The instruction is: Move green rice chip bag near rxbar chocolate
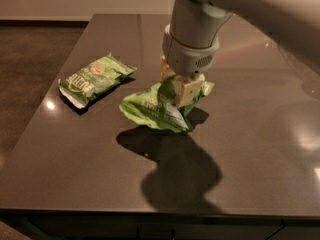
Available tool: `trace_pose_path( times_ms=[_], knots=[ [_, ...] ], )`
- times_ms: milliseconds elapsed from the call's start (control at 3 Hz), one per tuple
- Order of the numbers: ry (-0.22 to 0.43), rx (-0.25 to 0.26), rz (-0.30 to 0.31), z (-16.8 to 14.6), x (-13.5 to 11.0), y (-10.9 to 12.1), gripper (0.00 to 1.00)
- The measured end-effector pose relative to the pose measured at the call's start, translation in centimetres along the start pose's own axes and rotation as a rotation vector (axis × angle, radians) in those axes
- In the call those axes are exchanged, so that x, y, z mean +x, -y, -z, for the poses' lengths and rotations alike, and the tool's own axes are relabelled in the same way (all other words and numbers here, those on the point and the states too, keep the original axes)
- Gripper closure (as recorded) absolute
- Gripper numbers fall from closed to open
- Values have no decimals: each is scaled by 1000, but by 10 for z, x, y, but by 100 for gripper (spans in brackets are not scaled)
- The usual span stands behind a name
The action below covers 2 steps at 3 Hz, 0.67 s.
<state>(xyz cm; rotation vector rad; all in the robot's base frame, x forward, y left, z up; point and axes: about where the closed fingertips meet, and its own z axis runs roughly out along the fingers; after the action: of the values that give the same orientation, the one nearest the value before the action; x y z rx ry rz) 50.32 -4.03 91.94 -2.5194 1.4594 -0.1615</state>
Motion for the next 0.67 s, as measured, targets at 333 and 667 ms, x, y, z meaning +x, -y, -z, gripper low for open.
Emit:
trace_pose_path(
  times_ms=[333,667],
  knots=[
    [-59,19,-107,-5,35,23,100],
    [-114,26,-177,-14,68,38,100]
  ],
)
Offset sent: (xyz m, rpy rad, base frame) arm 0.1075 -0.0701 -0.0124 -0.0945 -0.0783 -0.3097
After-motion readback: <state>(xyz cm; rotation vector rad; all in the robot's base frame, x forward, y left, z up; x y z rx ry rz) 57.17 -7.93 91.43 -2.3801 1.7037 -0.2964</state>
